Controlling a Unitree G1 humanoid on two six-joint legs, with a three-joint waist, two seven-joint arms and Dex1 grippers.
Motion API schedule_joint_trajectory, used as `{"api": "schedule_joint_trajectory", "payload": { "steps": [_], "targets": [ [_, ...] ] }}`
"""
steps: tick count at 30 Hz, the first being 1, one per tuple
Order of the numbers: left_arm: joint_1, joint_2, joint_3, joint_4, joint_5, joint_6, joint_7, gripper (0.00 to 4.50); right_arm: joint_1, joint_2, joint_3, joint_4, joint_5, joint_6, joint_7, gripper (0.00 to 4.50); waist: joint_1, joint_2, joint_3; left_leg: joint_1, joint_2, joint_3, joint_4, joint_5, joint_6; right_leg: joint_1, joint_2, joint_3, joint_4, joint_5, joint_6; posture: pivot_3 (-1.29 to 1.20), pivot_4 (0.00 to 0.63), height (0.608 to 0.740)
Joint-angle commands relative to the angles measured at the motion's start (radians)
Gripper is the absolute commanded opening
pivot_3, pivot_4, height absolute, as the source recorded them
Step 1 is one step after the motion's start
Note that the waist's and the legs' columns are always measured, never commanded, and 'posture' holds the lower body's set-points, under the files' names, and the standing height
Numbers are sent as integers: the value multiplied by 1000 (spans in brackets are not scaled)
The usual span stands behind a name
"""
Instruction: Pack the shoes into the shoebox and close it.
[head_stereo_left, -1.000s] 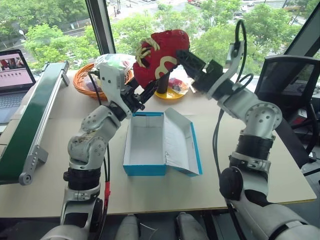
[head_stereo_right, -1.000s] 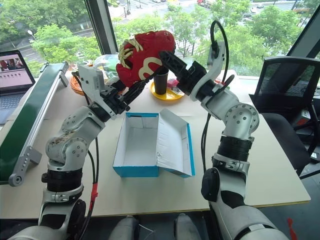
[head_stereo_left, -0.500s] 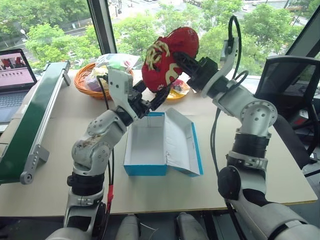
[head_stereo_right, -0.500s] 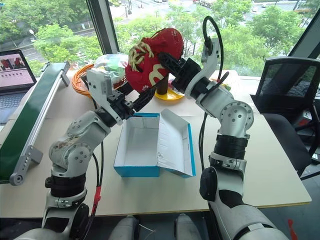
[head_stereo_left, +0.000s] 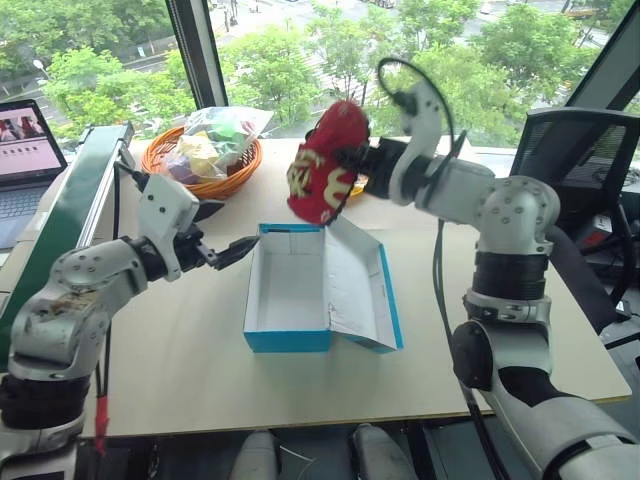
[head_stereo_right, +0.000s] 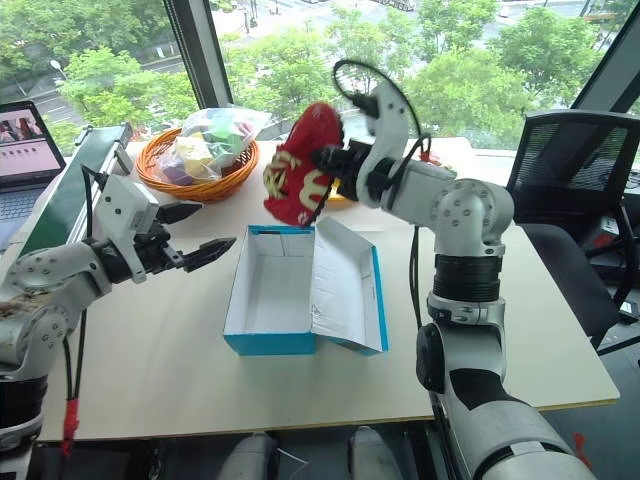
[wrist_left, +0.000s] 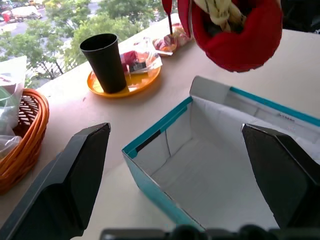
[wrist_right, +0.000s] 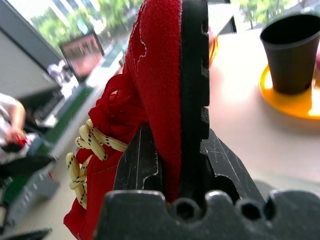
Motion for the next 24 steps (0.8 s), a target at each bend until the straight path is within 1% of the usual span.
{"api": "schedule_joint_trajectory", "payload": {
  "steps": [1, 3, 8, 10, 13, 15, 17, 19, 22, 24],
  "targets": [
    [19, -4, -2, -44, 12, -29, -15, 4500, -50, 93, -157, -5, 18, 221, -88, 403, 3, 0, 0, 0, 0, 0, 0, 0, 0, 0, 0, 0, 0, 0, 0, 0, 150, 734],
    [26, -15, -15, -45, 25, -37, -12, 4500, -34, 125, -178, -17, 0, 264, -105, 403, 7, 0, 0, -1, 0, 0, 0, 0, 0, -1, 0, 0, 1, 0, 0, 0, 150, 734],
    [10, -53, -39, -54, 38, -33, 9, 4500, 47, 117, -113, -17, -6, 269, -129, 403, 19, 0, 0, -2, 0, 0, 1, 0, 0, -2, 0, -1, 0, 0, 0, 0, 150, 734],
    [13, -63, -32, -71, 5, 3, 9, 4500, 87, 142, -141, 18, -24, 269, -161, 403, 18, 0, 0, -3, 0, 0, 1, 0, 0, -2, 0, -1, 0, 0, 0, 0, 150, 734],
    [26, -64, -30, -91, -8, 23, 7, 4500, 157, 140, -102, 20, -66, 269, -159, 403, 17, 0, 0, -3, 0, 0, 1, 0, 0, -2, 0, -1, 0, 0, 0, 0, 150, 734],
    [28, -64, -30, -94, -2, 22, 11, 4500, 170, 144, -97, 19, -79, 269, -152, 403, 16, 0, 0, -3, 0, 0, 1, 0, 0, -2, 0, 0, 1, 0, 0, 0, 150, 734],
    [20, -69, -31, -93, 1, 23, 22, 4500, 186, 135, -61, 16, -111, 269, -129, 403, 12, 0, 0, -3, 0, 0, 1, 0, 0, -2, 0, 0, 1, 0, 0, 0, 150, 734],
    [10, -72, -28, -90, 8, 21, 31, 4500, 205, 100, 29, 14, -149, 242, -91, 403, 11, 0, 0, -2, 0, 0, 1, 0, 0, -2, 1, 0, 1, 0, 0, 0, 150, 734],
    [15, -72, -19, -97, 10, 23, 40, 4500, 217, 66, 103, 23, -199, 200, -53, 403, 11, 0, 0, -2, 0, 0, 1, 0, 0, -2, 0, 0, 1, 0, 0, 0, 150, 734],
    [25, -71, -15, -106, 9, 25, 44, 4500, 213, 58, 122, 28, -214, 187, -20, 1390, 12, 0, 0, -2, 0, 0, 1, 0, 0, -2, 0, 0, 1, 0, 0, 0, 150, 734]
  ]
}}
